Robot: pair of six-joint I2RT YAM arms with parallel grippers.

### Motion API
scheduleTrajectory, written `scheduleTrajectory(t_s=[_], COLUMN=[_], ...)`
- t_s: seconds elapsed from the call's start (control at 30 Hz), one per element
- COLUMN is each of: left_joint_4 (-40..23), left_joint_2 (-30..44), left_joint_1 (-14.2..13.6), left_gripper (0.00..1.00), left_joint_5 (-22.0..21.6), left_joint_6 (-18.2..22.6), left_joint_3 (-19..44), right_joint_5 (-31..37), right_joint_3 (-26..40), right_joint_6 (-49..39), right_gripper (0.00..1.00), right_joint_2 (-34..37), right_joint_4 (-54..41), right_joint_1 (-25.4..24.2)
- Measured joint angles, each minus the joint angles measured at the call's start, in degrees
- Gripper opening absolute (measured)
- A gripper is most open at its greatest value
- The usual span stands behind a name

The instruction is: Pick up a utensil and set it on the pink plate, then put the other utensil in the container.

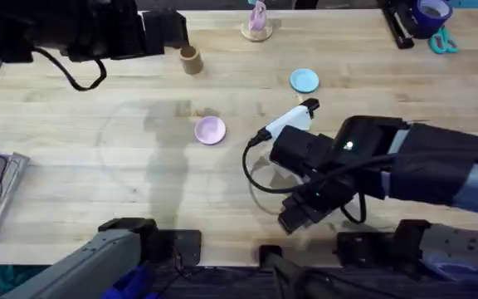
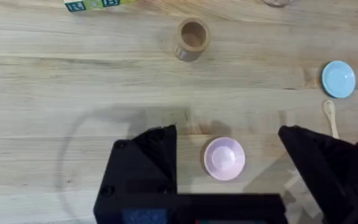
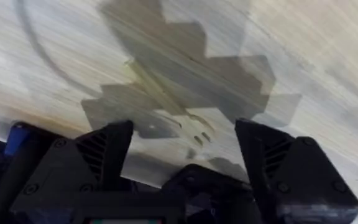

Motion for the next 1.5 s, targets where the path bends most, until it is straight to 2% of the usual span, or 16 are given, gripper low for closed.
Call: scheduleTrajectory(t_s=[0.03, 0.07, 0.27, 0.5, 0.67, 0.93, 1.27, 1.5], left_joint_4=[0.0, 0.0, 0.0, 0.0, 0.0, 0.0, 0.0, 0.0], left_joint_2=[0.0, 0.0, 0.0, 0.0, 0.0, 0.0, 0.0, 0.0], left_joint_1=[0.0, 0.0, 0.0, 0.0, 0.0, 0.0, 0.0, 0.0], left_gripper=[0.993, 0.994, 0.993, 0.993, 0.993, 0.993, 0.993, 0.993], left_joint_5=[-0.01, 0.0, -0.01, -0.01, -0.01, -0.01, -0.01, -0.01], left_joint_6=[0.0, 0.01, 0.0, 0.0, 0.0, 0.0, 0.0, 0.0], left_joint_3=[0.0, 0.0, 0.0, 0.0, 0.0, 0.0, 0.0, 0.0], right_joint_5=[-0.27, -1.43, -1.78, -2.16, -2.61, -3.02, -2.54, 1.05], right_joint_3=[0.0, 0.0, 0.0, 0.0, 0.0, 0.09, 0.48, 6.03], right_joint_6=[-0.16, -0.73, -1.55, -1.64, -1.69, -1.74, -1.73, -1.99], right_gripper=[0.937, 0.782, 0.447, 0.333, 0.145, 0.039, 0.029, 0.031], right_joint_2=[0.0, 0.34, 0.37, 0.37, 0.37, 0.36, 0.44, 0.58], right_joint_4=[0.12, 0.7, 0.81, 0.85, 0.96, 0.92, -0.62, -5.19], right_joint_1=[0.01, 0.01, 0.01, 0.01, 0.01, 0.01, 0.01, 0.01])
